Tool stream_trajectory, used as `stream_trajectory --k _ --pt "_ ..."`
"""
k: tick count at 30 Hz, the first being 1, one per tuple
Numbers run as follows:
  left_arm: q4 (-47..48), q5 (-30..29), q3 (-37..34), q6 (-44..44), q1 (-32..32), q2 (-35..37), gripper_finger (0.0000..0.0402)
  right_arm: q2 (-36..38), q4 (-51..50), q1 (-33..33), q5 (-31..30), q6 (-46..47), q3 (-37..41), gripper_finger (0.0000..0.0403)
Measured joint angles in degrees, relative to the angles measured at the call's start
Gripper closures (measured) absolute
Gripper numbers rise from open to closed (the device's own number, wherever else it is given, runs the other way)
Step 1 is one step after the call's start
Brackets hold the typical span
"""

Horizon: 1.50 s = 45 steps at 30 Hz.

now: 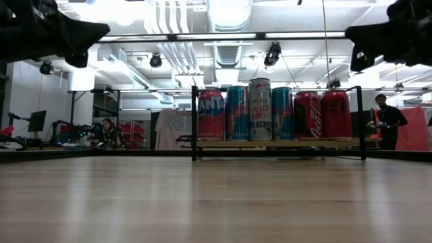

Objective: Place canned beverage on shelf
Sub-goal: Return to Home Position

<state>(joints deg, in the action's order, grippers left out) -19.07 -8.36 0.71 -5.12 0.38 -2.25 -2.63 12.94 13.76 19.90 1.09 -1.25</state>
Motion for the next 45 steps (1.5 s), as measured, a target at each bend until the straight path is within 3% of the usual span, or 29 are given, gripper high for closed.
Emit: stream_trajectory --k 6,11,14,22,45 --pt "2.08 -0.37 -0.10 2.36 0.02 0.39 0.0402 2.49 -3.02 -0.02 2.14 -1.17 0.46 0.0394" --pt "9.31 -10.03 0.17 5.03 0.02 0.06 0.0402 2.42 -4.12 -0.02 1.82 -5.41 0.48 0.0394" --pt "16.01 -13.35 0.26 10.18 0.04 -0.17 0.0402 1.83 -4.98 0.00 -2.03 -6.63 0.49 0.0394" --pt "14.52 -13.18 0.42 13.19 0.02 -4.20 0.0402 -0.64 -10.92 0.02 -12.80 -5.17 0.52 0.0393" --pt "14.43 -13.18 0.40 13.17 0.02 -9.27 0.0402 -1.82 -10.96 0.02 -13.00 -5.17 0.54 0.0393"
